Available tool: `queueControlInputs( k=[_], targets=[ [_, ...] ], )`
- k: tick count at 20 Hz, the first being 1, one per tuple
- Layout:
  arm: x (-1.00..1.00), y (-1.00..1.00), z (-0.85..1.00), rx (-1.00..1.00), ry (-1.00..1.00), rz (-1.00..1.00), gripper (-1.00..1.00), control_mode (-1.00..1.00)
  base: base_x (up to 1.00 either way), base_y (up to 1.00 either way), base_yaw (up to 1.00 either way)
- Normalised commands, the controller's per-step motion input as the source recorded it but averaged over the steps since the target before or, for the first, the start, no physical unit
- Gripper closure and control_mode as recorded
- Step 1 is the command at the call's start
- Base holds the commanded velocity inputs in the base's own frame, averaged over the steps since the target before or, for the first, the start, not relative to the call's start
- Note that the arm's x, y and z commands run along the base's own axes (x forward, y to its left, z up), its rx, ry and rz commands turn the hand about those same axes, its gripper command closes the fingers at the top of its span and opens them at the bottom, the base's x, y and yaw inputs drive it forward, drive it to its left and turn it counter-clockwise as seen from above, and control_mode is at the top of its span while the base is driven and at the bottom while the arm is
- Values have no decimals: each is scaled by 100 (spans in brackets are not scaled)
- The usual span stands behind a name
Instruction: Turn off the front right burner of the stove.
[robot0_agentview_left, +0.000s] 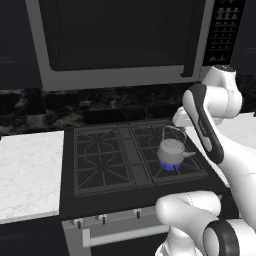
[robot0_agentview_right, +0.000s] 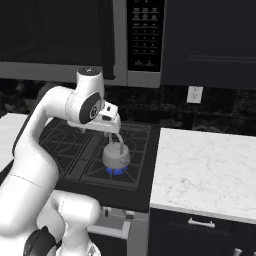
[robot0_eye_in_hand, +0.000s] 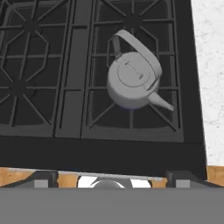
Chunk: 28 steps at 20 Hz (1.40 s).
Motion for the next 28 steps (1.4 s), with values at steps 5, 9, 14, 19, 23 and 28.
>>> queueControlInputs(
  k=[5, 9, 14, 19, 23, 28],
  targets=[
    [-1, -35, -7, 5, -1, -10, -100, -100, 0, 0, 0],
    [-5, -49, -17, 11, 0, -15, -100, -100, 0, 0, 0],
    [-6, -63, -18, 16, 0, -20, -100, -100, 0, 0, 0],
    [-22, -82, -24, 21, 0, -21, -100, -100, 0, 0, 0],
    [-40, -94, -27, 23, 0, -22, -100, -100, 0, 0, 0],
    [-73, -99, -57, 25, 0, -23, -100, -100, 0, 0, 0]
  ],
)
